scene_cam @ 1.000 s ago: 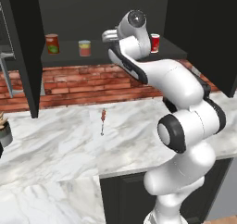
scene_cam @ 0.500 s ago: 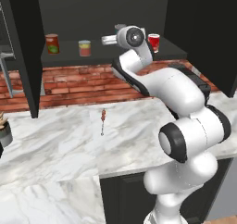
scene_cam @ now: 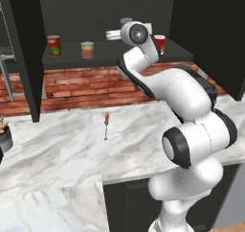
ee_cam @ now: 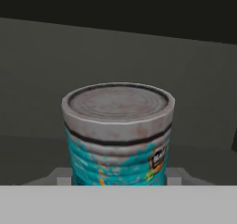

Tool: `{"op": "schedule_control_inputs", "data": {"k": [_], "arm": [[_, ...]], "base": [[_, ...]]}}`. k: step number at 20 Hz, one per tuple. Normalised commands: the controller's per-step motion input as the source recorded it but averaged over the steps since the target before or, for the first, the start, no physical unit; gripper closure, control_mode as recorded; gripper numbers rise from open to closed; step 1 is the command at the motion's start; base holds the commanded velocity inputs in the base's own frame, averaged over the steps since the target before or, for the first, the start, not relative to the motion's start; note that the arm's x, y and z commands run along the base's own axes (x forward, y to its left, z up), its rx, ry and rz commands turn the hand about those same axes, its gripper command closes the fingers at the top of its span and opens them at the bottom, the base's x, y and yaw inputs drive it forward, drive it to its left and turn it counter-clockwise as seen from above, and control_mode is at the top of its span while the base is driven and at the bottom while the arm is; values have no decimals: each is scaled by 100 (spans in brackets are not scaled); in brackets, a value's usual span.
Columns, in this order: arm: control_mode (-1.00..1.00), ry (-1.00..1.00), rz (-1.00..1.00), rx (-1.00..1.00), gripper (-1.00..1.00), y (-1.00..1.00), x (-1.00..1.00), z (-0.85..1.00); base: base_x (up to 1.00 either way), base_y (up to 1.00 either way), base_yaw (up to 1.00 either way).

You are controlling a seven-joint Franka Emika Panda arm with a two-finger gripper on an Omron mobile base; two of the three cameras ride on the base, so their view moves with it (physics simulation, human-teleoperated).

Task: Stack two cans on top of the other two cans in the cabinet.

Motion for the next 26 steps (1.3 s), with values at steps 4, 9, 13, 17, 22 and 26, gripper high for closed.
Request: {"op": "schedule_control_inputs", "data": {"k": [4,9,13,17,22,26], "arm": [[-100,0,-13,0,100,-27,-26,20],[-100,-1,-13,0,100,-26,-21,19],[-100,-1,-10,0,100,-28,-20,15],[-100,0,-10,0,100,-29,-12,6],[-100,0,-6,0,100,-34,-9,0],[-100,0,-1,0,100,-36,0,0]], "base": [[0,0,0],[0,0,0],[0,0,0],[0,0,0],[0,0,0],[0,0,0]]}}
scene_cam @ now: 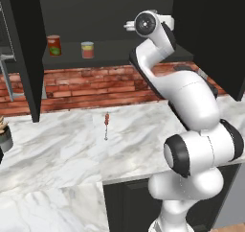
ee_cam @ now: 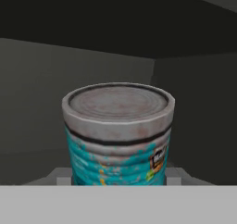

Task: Stack two cans on top of the other two cans in the cabinet.

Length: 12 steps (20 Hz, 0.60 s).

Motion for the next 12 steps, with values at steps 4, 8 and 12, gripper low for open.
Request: {"op": "schedule_control_inputs", "data": {"k": [4,8,12], "arm": [[-100,0,0,1,100,-34,0,0],[-100,0,0,4,100,-24,-1,-2],[-100,0,0,6,100,-22,3,-1]], "base": [[0,0,0],[0,0,0],[0,0,0]]}}
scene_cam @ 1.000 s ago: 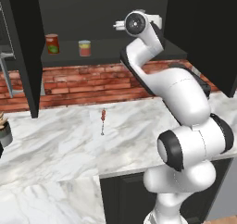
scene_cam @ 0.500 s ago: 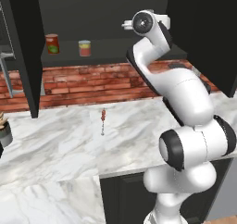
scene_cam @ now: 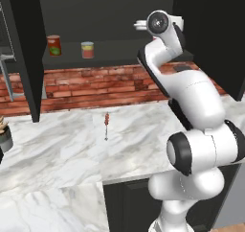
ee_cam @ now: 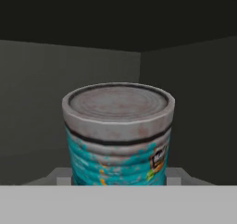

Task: Stack two cans on top of the other two cans in the cabinet.

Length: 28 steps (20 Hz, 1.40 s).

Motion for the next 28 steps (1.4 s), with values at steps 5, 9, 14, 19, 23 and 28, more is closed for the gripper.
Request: {"op": "schedule_control_inputs", "data": {"k": [5,9,14,19,23,28], "arm": [[-100,0,0,4,100,-10,8,-8],[-100,1,0,0,100,-17,4,-7],[-100,3,0,0,100,-4,0,-9],[-100,5,0,0,100,-1,3,-8],[-100,3,0,0,100,0,0,0],[-100,0,0,0,100,0,0,-3]], "base": [[0,0,0],[0,0,0],[0,0,0],[0,0,0],[0,0,0],[0,0,0]]}}
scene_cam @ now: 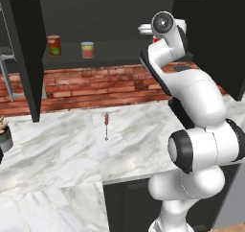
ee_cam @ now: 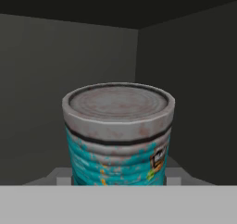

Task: Stack two cans on top of the other two cans in the cabinet.

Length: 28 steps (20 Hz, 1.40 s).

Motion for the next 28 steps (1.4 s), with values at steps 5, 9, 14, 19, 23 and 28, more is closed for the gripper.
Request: {"op": "schedule_control_inputs", "data": {"k": [5,9,14,19,23,28], "arm": [[-100,0,0,0,100,0,0,-11],[-100,0,0,0,100,-1,1,-9],[-100,0,0,0,100,-2,2,4],[-100,0,0,0,100,0,0,22],[-100,0,0,0,100,0,7,15],[-100,0,0,0,100,0,19,-2]], "base": [[0,0,0],[0,0,0],[0,0,0],[0,0,0],[0,0,0],[0,0,0]]}}
